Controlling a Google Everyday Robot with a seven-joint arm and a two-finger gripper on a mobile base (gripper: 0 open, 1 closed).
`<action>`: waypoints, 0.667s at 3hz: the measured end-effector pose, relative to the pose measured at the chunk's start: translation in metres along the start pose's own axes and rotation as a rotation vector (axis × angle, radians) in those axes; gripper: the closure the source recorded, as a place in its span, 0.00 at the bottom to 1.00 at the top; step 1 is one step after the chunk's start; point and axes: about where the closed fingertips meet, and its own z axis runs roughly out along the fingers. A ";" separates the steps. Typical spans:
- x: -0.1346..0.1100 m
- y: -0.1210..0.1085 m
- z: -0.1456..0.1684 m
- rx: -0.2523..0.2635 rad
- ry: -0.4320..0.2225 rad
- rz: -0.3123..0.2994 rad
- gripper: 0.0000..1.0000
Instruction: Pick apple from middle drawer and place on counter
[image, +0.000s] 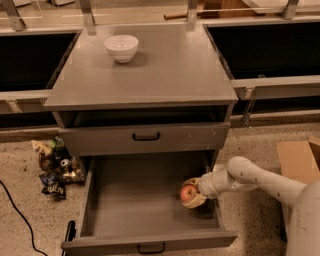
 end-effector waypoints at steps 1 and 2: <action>-0.018 0.002 -0.040 0.060 -0.025 -0.076 1.00; -0.030 0.003 -0.067 0.099 -0.056 -0.129 1.00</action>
Offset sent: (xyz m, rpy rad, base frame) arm -0.0060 -0.0496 0.1046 0.0663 -0.2559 0.0112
